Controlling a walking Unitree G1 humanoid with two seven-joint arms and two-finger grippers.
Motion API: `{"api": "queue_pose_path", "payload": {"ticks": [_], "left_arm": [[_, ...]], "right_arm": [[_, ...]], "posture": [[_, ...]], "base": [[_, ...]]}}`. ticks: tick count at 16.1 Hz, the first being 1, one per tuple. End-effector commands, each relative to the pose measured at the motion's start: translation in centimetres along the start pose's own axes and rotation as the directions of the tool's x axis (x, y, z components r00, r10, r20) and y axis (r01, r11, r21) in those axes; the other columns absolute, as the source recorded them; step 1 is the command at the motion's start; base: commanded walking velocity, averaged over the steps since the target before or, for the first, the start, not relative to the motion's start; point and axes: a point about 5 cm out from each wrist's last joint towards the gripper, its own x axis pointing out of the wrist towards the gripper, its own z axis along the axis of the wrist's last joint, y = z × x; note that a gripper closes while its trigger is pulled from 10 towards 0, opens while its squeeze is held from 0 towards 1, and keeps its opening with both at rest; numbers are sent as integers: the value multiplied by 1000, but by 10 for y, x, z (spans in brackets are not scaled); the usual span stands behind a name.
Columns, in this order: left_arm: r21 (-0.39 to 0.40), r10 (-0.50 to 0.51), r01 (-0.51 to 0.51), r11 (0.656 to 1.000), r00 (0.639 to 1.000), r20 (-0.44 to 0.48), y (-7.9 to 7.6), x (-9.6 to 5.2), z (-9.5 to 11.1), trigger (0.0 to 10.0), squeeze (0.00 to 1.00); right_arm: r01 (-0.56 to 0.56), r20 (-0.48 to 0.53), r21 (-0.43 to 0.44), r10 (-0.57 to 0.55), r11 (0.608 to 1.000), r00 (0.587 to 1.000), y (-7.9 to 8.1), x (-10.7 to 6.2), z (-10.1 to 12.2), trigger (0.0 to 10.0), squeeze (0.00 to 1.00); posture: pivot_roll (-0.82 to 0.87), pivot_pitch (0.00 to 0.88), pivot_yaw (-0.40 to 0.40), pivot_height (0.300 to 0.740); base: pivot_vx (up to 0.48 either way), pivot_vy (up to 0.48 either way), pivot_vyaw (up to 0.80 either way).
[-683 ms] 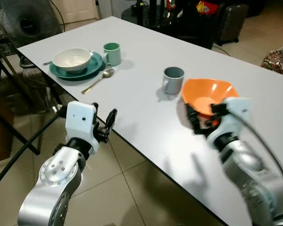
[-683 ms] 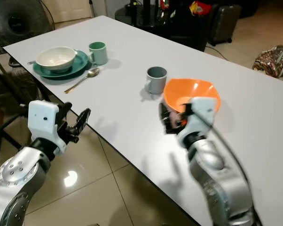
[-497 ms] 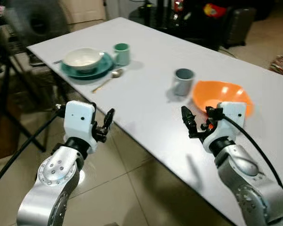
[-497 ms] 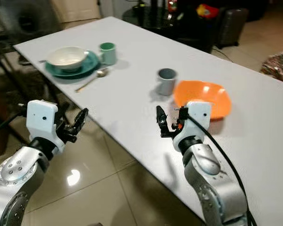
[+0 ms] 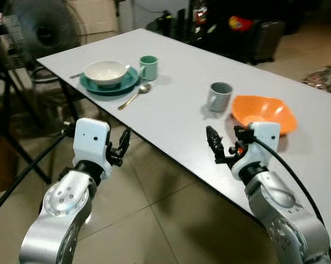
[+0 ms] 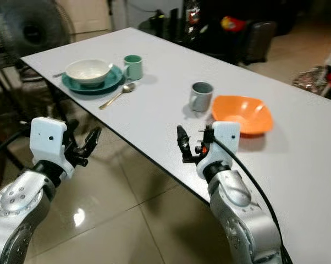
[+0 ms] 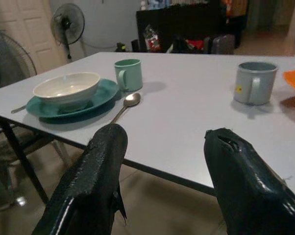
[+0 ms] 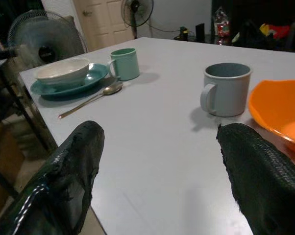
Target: Setting the table
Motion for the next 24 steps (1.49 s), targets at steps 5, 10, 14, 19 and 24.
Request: {"api": "queue_pose_path", "payload": {"ticks": [5, 10, 14, 19, 24], "left_arm": [[-5, 19, -20, 1000, 1000, -21, 3, -2, -3, 10000, 0], [-10, 71, -71, 997, 997, 9, 10, -1, 1, 10000, 0], [-7, 73, -73, 997, 997, 5, 10, -6, 1, 10000, 0], [-8, 83, -83, 996, 997, -1, 12, -8, 0, 10000, 0], [-6, 87, -87, 996, 996, -8, 14, -9, -1, 10000, 0]], "right_arm": [[-44, -19, 68, 45, 997, 999, 4, 7, -2, 10000, 0], [-164, -62, 22, 165, 986, 984, 12, 11, -4, 10000, 0], [-229, -68, 20, 229, 973, 971, 17, 14, -3, 10000, 0], [-263, -71, 18, 263, 965, 962, 22, 15, -4, 10000, 0], [-265, -48, 4, 265, 964, 963, 25, 16, -3, 10000, 0]], "posture": [[-51, 12, 35, 740], [-43, 19, 27, 740], [-29, 23, 17, 740], [-23, 28, 12, 740], [-26, 25, 16, 740]], "base": [[0, 131, 320], [56, 0, 320], [320, 0, 800], [335, 0, 800], [335, 0, 414]]}}
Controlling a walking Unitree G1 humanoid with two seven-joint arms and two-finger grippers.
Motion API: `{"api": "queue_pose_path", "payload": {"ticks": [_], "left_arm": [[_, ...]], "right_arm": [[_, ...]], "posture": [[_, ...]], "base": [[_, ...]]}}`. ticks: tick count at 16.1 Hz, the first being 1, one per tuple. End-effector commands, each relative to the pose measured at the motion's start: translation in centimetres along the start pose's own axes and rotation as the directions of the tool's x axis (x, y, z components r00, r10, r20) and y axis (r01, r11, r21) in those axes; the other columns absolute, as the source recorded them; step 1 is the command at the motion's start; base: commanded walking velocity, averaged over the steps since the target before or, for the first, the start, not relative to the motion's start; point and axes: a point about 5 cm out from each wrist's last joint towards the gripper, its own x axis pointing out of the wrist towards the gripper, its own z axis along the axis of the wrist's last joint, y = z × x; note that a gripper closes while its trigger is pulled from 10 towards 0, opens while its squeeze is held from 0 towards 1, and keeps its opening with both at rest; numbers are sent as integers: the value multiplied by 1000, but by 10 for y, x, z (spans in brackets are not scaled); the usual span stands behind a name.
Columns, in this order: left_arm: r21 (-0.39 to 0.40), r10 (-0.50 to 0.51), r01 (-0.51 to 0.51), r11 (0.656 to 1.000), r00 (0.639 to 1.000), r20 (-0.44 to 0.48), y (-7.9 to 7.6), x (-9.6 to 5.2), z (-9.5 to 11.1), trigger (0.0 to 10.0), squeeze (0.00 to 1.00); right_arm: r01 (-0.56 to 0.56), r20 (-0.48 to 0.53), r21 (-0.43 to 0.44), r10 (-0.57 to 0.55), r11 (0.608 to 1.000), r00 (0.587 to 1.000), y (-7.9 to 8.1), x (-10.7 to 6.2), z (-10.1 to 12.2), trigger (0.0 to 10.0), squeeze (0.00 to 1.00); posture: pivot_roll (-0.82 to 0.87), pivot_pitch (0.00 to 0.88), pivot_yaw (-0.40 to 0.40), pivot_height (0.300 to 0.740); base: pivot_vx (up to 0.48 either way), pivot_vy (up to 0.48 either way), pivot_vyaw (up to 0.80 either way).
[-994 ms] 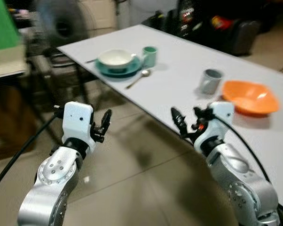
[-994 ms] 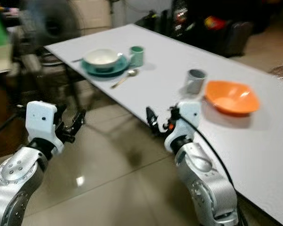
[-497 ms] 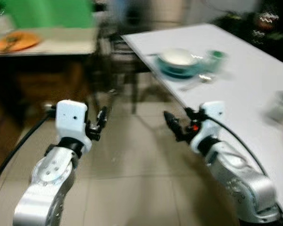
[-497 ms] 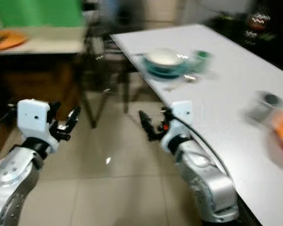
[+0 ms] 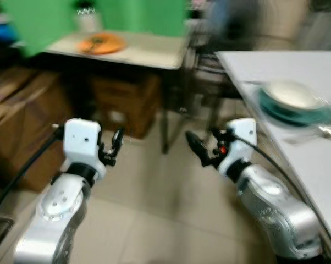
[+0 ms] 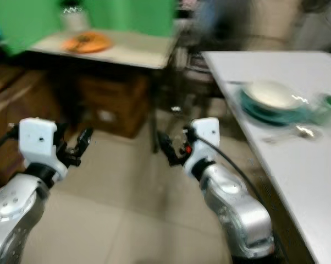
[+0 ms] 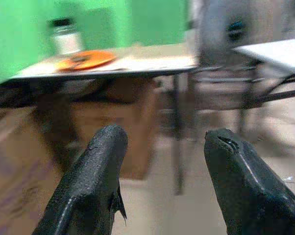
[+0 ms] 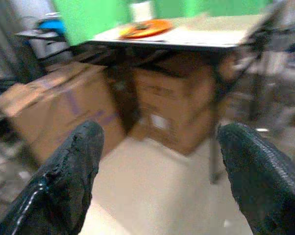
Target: Setting the table
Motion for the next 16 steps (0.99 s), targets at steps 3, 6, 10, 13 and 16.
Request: {"api": "queue_pose_path", "payload": {"ticks": [3, 6, 10, 13, 16], "left_arm": [[-1, -21, 22, 1000, 1000, 15, -4, 3, 4, 10000, 0], [-2, -26, 26, 1000, 999, 19, -2, 5, 5, 10000, 0], [-8, -25, 25, 1000, 999, 22, -2, 5, 5, 10000, 0], [-15, -18, 19, 1000, 1000, 25, -2, 4, 5, 10000, 0], [-13, -17, 17, 1000, 1000, 25, 0, 4, 5, 10000, 0]], "right_arm": [[50, 46, -26, -48, 998, 998, -9, -4, 7, 10000, 0], [79, 58, -28, -77, 997, 995, -13, -4, 8, 10000, 0], [93, 52, -79, -89, 993, 995, -14, -2, 9, 10000, 0], [94, 68, -52, -90, 994, 994, -13, 1, 10, 10000, 0], [142, 97, -55, -136, 988, 986, -17, 1, 11, 10000, 0]], "posture": [[-31, 21, 20, 740], [-33, 17, 23, 740], [-34, 13, 16, 740], [-27, 15, 6, 740], [-29, 16, 13, 740]], "base": [[336, 0, 0], [335, 0, 0], [336, 0, 0], [339, 0, 533], [340, 0, 0]]}}
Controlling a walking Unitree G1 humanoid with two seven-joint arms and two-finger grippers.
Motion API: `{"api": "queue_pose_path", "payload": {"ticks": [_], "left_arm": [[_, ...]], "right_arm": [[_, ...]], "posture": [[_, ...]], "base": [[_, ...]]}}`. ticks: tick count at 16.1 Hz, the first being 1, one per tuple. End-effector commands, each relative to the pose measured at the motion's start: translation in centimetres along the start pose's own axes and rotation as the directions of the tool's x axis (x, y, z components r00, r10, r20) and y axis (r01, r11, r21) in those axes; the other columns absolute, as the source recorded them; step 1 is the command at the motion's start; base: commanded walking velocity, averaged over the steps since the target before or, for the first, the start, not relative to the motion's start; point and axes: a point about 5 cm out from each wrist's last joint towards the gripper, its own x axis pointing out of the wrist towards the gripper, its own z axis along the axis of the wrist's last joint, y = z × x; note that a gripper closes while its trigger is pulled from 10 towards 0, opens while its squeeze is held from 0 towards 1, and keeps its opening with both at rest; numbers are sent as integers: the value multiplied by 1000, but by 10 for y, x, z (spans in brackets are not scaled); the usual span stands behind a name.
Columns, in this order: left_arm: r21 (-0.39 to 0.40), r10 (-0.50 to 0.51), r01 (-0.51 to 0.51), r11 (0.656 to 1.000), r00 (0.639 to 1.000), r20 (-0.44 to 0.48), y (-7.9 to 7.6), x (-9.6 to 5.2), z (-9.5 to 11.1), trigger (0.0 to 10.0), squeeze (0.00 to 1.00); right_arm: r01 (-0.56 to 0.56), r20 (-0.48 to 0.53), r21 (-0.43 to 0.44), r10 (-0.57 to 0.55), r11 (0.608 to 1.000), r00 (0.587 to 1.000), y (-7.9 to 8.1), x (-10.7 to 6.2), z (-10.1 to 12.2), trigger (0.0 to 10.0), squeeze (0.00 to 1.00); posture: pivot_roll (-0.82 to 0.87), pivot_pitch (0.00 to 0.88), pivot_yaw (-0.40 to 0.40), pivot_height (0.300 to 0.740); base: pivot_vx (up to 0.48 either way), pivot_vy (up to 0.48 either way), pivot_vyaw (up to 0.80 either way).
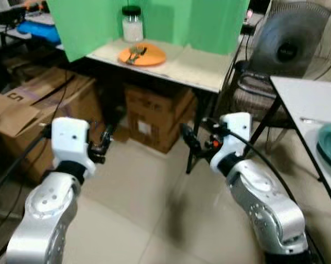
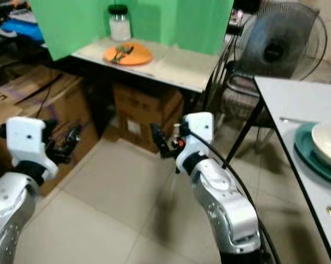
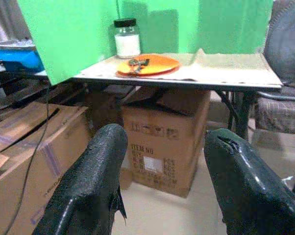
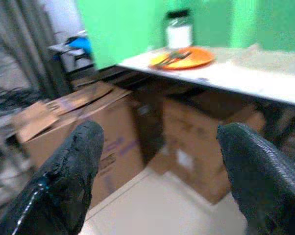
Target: Setting the table
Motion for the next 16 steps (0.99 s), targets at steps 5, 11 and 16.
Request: {"api": "queue_pose_path", "payload": {"ticks": [5, 11, 16], "left_arm": [[7, -39, 39, 999, 999, 16, -4, 3, 3, 10000, 0], [10, -47, 47, 999, 999, 20, -4, 4, 4, 10000, 0], [10, -44, 44, 999, 999, 19, -5, 2, 2, 10000, 0]], "right_arm": [[167, 45, -5, -167, 986, 985, -27, -9, 0, 10000, 0], [147, 59, 0, -147, 989, 987, -25, -10, -1, 10000, 0], [116, 57, -7, -115, 993, 992, -21, -8, -2, 10000, 0]], "posture": [[-38, 10, 28, 740], [-31, 0, 20, 740], [-22, 0, 5, 740]], "base": [[340, 0, 0], [341, 0, 0], [342, 0, 0]]}}
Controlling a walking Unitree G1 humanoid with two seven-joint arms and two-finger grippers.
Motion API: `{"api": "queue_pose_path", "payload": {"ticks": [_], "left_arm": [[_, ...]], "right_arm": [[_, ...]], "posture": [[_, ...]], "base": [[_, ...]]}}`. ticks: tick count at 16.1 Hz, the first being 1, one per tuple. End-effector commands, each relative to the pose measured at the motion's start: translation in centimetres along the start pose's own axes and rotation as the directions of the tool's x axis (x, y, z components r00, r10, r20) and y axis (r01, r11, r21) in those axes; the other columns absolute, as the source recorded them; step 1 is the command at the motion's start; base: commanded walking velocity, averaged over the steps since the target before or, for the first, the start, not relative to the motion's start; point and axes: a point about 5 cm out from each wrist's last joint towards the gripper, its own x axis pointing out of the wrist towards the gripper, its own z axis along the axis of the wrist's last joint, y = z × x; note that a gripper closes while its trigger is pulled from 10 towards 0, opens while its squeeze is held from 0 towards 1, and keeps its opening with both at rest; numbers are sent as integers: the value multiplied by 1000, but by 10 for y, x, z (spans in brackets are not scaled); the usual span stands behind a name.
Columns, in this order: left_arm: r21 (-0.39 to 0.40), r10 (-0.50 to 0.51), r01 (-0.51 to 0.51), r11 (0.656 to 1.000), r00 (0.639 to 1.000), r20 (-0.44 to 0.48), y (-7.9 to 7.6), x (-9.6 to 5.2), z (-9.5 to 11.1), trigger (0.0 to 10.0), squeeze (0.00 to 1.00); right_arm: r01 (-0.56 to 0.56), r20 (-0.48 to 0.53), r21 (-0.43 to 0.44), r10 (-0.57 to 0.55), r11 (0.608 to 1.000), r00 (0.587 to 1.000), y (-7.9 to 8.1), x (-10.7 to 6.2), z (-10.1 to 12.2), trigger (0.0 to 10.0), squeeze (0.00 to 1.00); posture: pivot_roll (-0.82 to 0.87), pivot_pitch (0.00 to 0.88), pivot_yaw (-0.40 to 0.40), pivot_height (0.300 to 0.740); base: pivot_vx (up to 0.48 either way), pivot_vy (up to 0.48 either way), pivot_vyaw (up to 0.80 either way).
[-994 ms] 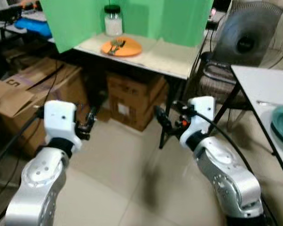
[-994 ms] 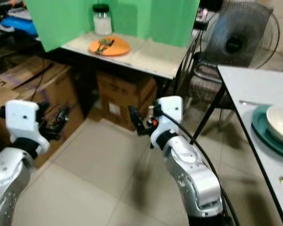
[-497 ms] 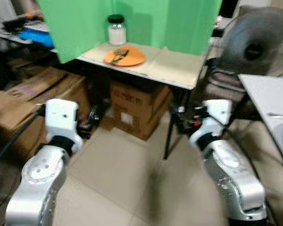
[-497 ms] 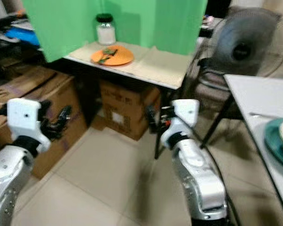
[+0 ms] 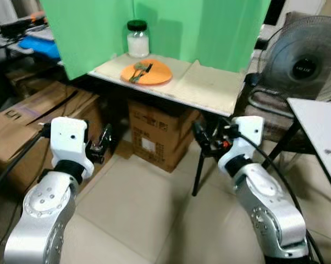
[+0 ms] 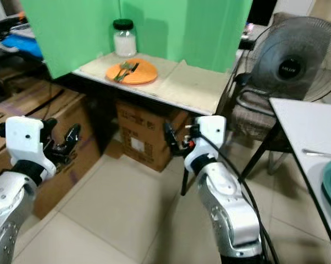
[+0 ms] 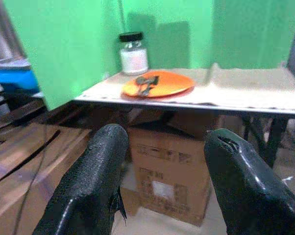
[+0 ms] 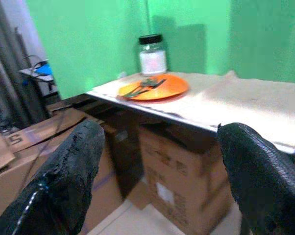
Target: Setting the table
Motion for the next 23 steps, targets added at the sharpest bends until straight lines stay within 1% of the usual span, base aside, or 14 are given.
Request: {"api": "queue_pose_path", "payload": {"ticks": [1, 10, 15, 19, 20, 21, 22, 23], "left_arm": [[0, -26, 26, 1000, 1000, 14, -7, 1, 3, 10000, 0], [-3, -19, 19, 1000, 1000, 11, -7, -2, 1, 10000, 0], [1, -11, 11, 1000, 1000, 12, -4, -3, 2, 10000, 0], [4, -13, 13, 1000, 1000, 8, -3, -4, 2, 10000, 0], [5, -15, 15, 1000, 1000, 7, -3, -4, 2, 10000, 0], [5, -16, 16, 1000, 1000, 8, -3, -4, 2, 10000, 0], [4, -19, 19, 1000, 1000, 10, -3, -3, 3, 10000, 0], [4, -20, 20, 1000, 1000, 10, -4, -3, 3, 10000, 0]], "right_arm": [[24, 15, -12, -24, 1000, 1000, -8, -2, 4, 10000, 0], [-23, 15, -4, 23, 1000, 1000, -2, 2, 4, 10000, 0], [-33, 14, 2, 33, 999, 999, -1, 4, 4, 10000, 0], [-25, 12, 23, 25, 999, 1000, 0, 4, 3, 10000, 0], [-25, 8, 22, 25, 999, 1000, 1, 4, 2, 10000, 0], [-24, -1, -1, 24, 1000, 1000, 1, 4, 2, 10000, 0], [-27, -7, -22, 27, 999, 1000, 1, 5, 2, 10000, 0], [-29, -8, -25, 29, 999, 1000, 2, 6, 2, 10000, 0]], "posture": [[-21, 0, 3, 740], [-17, 0, -10, 740], [-11, 3, -11, 740], [-9, 10, -4, 740], [-7, 12, -2, 740], [-7, 14, -1, 740], [-6, 15, 1, 740], [-6, 16, 1, 740]], "base": [[341, 0, 0], [340, 0, 0], [341, 0, 0], [340, 0, 0], [341, 0, 0], [341, 0, 0], [341, 0, 800], [345, 0, 800]]}}
